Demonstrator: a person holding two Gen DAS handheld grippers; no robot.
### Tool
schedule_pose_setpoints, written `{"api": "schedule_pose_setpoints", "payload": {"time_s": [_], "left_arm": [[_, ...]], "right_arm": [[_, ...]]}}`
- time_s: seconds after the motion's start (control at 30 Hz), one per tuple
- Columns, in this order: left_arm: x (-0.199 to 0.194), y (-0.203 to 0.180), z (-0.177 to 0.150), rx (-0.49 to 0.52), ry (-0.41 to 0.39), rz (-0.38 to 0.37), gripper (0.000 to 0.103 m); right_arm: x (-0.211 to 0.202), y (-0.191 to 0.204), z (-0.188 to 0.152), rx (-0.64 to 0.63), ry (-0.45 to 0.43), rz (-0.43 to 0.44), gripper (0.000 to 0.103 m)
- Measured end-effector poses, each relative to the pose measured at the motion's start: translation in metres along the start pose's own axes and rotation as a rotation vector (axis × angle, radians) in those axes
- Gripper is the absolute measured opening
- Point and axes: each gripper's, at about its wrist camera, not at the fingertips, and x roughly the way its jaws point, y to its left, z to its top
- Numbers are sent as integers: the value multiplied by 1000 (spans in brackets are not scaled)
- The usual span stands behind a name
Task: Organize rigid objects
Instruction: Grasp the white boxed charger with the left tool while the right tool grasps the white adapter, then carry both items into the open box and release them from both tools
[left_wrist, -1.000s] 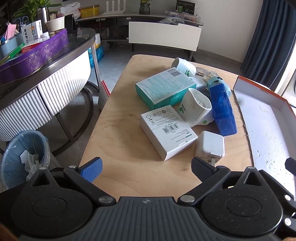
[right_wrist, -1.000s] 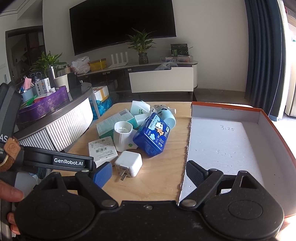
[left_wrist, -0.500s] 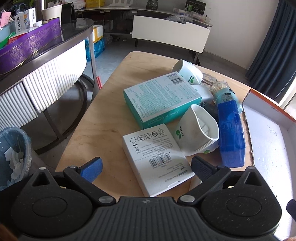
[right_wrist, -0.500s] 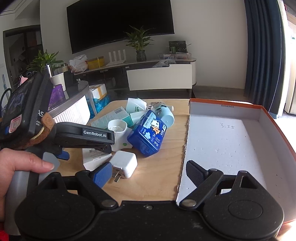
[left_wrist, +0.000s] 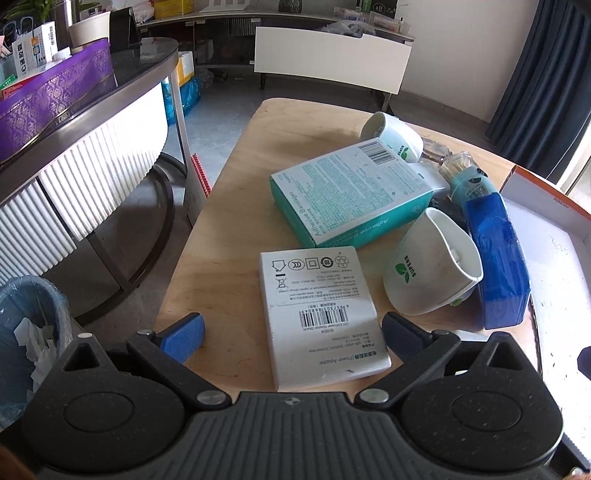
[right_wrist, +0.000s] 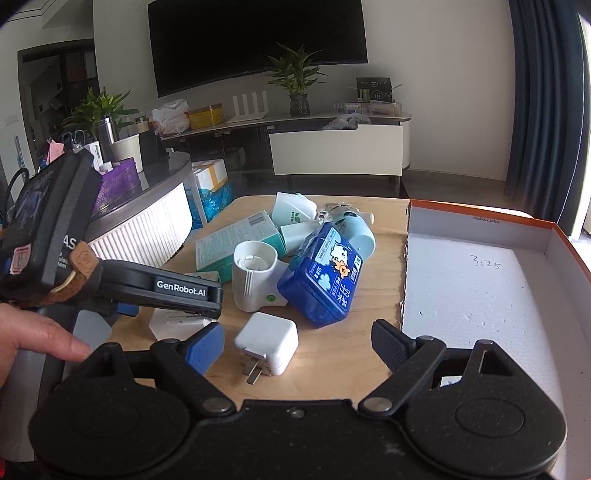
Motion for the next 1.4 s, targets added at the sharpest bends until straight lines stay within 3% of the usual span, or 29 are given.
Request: {"api": "schedule_pose_setpoints", "payload": {"time_s": [0.07,0.17,0.23,0.27,0.3,0.43,0.53,0.9,1.1,1.4], "left_arm": [[0,0,-3,28,-24,20,102],[-5,3,-8,75,-59,21,90],[-9,8,-10,91,-82,24,67],[-11,10,-11,97,-94,23,60],[-12,14,-10,92,-96,5,59],[-16,25,-12,50,-107,-65,59],[-24,25,-15,37,-120,-80,59],[-68,-6,-27,30,-176,-134,59],[-86,-38,-25,67,-201,-198,59],[-83,-103,4,152,-200,-316,59]], "right_arm": [[9,5,0,3,12,11,102],[22,11,1,3,32,16,101],[31,15,1,11,56,22,99],[35,17,1,12,67,26,95],[39,19,1,14,76,27,93],[55,25,-2,27,126,28,61],[54,24,-3,10,121,17,51],[8,-4,12,33,44,32,51],[-22,-35,28,51,-9,-20,51],[-50,-106,43,120,-61,-153,51]]}}
